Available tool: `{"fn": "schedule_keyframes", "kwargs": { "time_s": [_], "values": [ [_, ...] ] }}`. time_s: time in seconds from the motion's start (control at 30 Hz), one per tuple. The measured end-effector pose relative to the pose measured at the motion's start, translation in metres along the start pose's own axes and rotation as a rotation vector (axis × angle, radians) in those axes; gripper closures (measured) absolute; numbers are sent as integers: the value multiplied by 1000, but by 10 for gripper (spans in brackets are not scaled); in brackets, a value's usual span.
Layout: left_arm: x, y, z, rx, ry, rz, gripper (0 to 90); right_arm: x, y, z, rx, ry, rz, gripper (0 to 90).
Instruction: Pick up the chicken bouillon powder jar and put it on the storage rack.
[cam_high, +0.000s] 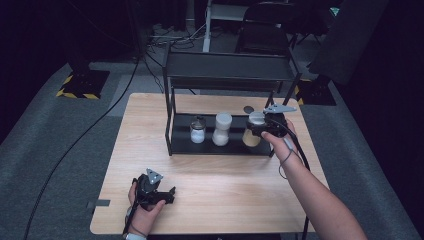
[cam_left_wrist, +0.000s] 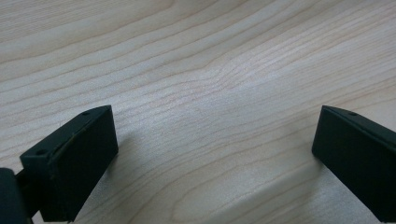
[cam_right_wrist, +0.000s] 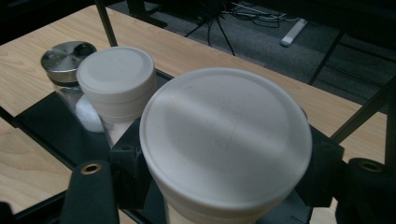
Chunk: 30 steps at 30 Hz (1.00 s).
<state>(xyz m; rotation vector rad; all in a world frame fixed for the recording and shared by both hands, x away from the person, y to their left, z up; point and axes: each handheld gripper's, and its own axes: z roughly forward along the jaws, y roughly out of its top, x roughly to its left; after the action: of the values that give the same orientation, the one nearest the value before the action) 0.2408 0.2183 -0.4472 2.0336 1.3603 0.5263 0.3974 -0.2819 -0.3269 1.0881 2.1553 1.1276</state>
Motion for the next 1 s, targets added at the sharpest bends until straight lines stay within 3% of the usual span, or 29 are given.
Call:
{"fn": "schedule_keyframes", "kwargs": {
  "time_s": [0.5, 1.0],
  "values": [
    [0, 0, 0, 0, 1, 0, 3, -4, -5, 32, 28, -12, 14, 340],
    [0, 0, 0, 0, 1, 0, 3, -7, -6, 45, 63, -15, 22, 340]
  ]
}}
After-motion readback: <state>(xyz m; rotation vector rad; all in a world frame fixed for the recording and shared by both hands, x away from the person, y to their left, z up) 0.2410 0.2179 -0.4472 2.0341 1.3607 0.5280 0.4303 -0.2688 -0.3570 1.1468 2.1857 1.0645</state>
